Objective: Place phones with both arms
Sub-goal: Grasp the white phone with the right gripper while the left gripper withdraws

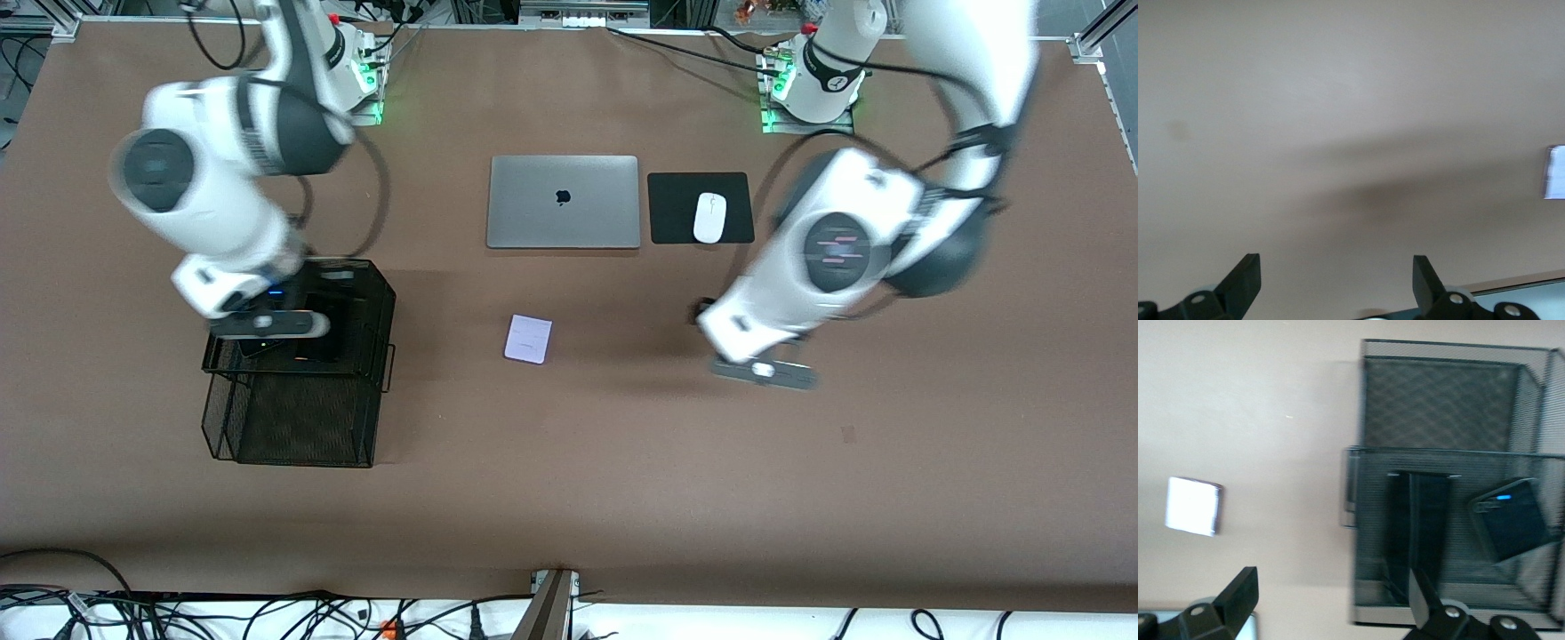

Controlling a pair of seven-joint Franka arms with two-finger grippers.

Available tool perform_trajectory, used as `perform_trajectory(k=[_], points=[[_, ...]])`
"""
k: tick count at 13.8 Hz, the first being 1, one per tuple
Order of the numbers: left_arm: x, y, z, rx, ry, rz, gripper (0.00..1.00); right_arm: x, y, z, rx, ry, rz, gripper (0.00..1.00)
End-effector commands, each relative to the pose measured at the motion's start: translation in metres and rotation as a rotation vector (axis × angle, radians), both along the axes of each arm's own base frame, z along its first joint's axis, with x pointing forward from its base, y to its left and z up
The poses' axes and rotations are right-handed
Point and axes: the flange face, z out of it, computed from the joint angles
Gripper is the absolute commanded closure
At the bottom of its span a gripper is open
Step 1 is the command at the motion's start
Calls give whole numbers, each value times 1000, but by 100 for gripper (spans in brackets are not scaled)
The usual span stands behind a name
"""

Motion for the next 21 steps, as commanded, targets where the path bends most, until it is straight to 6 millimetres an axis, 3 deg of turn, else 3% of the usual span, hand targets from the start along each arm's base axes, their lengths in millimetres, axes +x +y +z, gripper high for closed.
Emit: perform_trajectory(k=[1, 4, 7, 10, 12, 15, 18, 21], points=[[-8, 56, 38, 47, -14, -92, 0, 2, 97, -16, -26, -43, -71, 0], [-29, 132, 63, 7, -2, -80, 0, -15, 181, -55, -28, -49, -138, 0], [-60, 178, 99, 27, -46, -34, 0, -26, 221, -105, 12, -42, -165, 0], [-106, 209, 157, 16, -146, 24, 0, -26, 224, -159, 14, -28, -187, 0], [-137, 220, 143, 16, -132, 28, 0, -26, 220, -192, 17, -12, -214, 0], [-124, 216, 144, 25, -135, 12, 0, -25, 213, -228, 33, 11, -269, 0], [-101, 223, 152, 28, -148, 34, 0, -24, 213, -245, 30, -7, -293, 0], [-97, 226, 145, 17, -131, 44, 0, -25, 216, -255, 37, -28, -286, 0]])
